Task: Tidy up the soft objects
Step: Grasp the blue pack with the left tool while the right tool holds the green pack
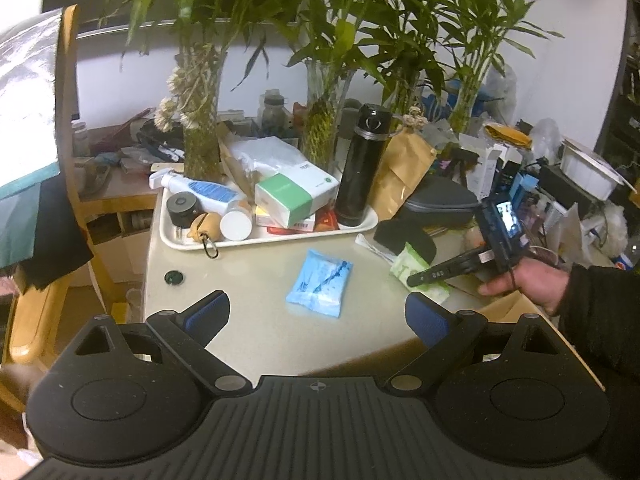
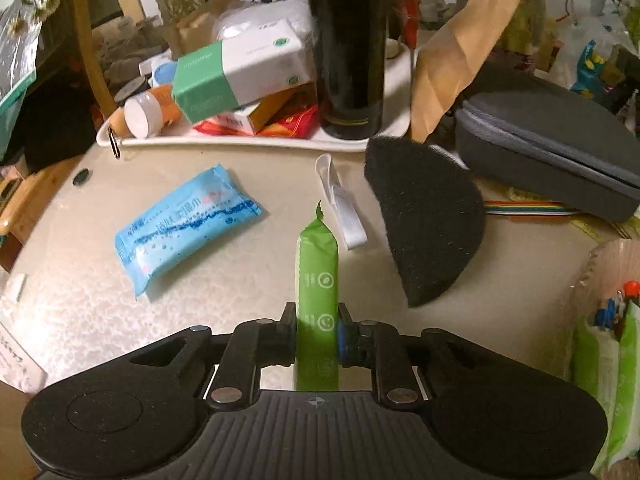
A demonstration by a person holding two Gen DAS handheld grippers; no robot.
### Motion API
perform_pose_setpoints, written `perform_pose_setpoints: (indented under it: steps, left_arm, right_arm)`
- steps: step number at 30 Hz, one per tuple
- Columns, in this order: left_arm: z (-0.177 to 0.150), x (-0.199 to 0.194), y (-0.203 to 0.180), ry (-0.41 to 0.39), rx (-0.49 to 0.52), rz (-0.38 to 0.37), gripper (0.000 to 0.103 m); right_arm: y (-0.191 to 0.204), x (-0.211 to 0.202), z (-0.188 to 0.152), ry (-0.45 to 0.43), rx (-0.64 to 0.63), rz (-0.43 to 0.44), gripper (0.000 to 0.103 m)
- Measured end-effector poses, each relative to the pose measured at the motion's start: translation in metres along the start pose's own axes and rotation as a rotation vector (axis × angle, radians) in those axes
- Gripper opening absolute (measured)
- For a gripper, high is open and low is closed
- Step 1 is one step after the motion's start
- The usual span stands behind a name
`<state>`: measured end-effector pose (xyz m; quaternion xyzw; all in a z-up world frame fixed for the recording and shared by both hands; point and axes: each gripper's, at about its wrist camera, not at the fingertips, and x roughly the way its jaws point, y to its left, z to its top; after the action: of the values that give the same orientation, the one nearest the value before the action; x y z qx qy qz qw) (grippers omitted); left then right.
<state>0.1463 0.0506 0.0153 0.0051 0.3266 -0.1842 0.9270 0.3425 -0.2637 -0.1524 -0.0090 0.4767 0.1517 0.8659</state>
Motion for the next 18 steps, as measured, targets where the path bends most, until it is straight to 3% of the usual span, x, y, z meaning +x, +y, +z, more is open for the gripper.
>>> perform_pose_setpoints:
  steps: [8, 18]
  left_arm:
    - [0.028, 0.030, -0.004, 0.050, 0.143, -0.035, 0.097]
    - [0.061, 0.093, -0.013, 0.117, 0.225, -0.102, 0.097]
  right_arm:
    - [-0.007, -0.032, -0.006, -0.047, 0.036, -0.013, 0.020]
    - [-0.008, -0.061, -0.014, -0.107, 0.082, 0.013, 0.020]
